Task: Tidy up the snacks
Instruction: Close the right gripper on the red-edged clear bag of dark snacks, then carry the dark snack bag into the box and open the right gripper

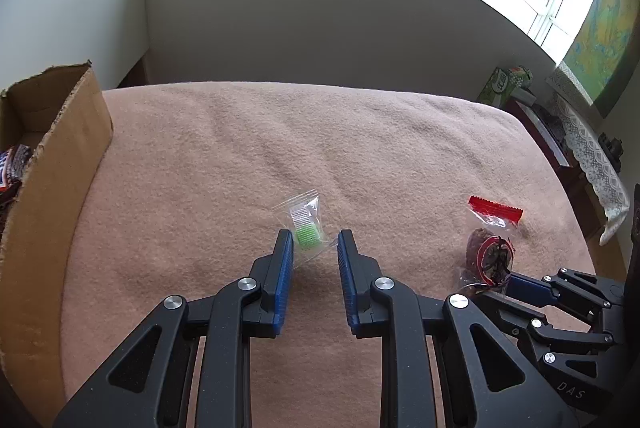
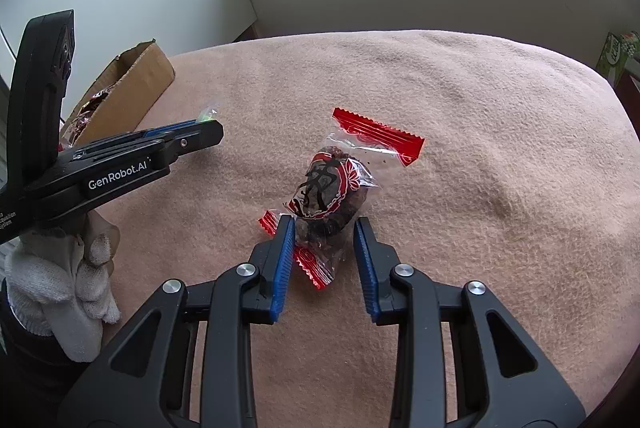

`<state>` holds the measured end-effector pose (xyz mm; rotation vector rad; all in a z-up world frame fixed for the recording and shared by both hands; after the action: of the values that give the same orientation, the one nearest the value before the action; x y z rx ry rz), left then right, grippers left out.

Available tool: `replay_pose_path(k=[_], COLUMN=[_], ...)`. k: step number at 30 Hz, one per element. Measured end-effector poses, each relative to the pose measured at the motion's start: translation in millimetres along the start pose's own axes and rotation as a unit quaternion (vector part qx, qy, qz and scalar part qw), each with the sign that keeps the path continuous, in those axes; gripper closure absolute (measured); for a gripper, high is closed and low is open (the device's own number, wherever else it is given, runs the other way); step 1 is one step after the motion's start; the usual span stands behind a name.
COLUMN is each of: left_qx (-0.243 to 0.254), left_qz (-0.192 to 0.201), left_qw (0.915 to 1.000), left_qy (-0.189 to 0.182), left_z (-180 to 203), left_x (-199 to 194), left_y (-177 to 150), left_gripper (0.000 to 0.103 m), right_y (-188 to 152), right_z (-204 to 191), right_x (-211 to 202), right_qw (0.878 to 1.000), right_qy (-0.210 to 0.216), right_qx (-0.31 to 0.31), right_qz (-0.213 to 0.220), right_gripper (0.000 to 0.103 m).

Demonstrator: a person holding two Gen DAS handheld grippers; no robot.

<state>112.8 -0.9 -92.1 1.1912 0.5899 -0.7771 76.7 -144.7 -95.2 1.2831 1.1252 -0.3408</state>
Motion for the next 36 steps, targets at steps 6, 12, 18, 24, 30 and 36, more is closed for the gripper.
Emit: replay_pose_path(k=[6, 12, 18, 24, 30, 36], left_qx=[0.004, 0.006, 0.005, 0.007, 0.005, -0.004], left_qz=[-0.005, 0.002, 0.011, 0.028, 0.052, 0.083], left_qw=[1.0, 1.0, 0.9999, 0.9996, 0.9986, 0.9965], left_qy=[0.001, -0.002, -0.003, -0.004, -0.006, -0.005], left_z=[1, 4, 2, 3, -5, -24], left_x=[1, -3, -7, -18, -44, -78], left_y=[-3, 0, 1, -2, -4, -6], left_gripper=[0.082, 0.082, 0.082, 0.082, 0.082, 0.082], right_y=[-3, -1, 4, 13, 29, 51], right_z=[5, 5, 4, -1, -11, -39], right_x=[1, -10, -22, -31, -38, -39], right_qw=[1.0, 1.0, 0.999, 0.999, 0.998, 0.997], right_qy=[-0.002, 0.002, 0.003, 0.005, 0.014, 0.027], right_qx=[0.006, 0.009, 0.01, 0.009, 0.014, 0.006], right_qz=[-0.003, 0.014, 0.031, 0.048, 0.064, 0.079], right_gripper=[0.073, 0.074, 0.074, 0.074, 0.074, 0.074])
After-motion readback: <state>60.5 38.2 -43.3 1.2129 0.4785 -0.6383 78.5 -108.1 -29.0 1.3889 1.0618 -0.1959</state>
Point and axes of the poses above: each gripper's, at about its wrist camera, not at the fingertips, and x roughly the way its jaws point, z to its right, y to its top, the point moved 2 cm from there along x, roughly the way its jaws point, and after that the axes turned 6 degrees about -x, right-handed, at the moved point
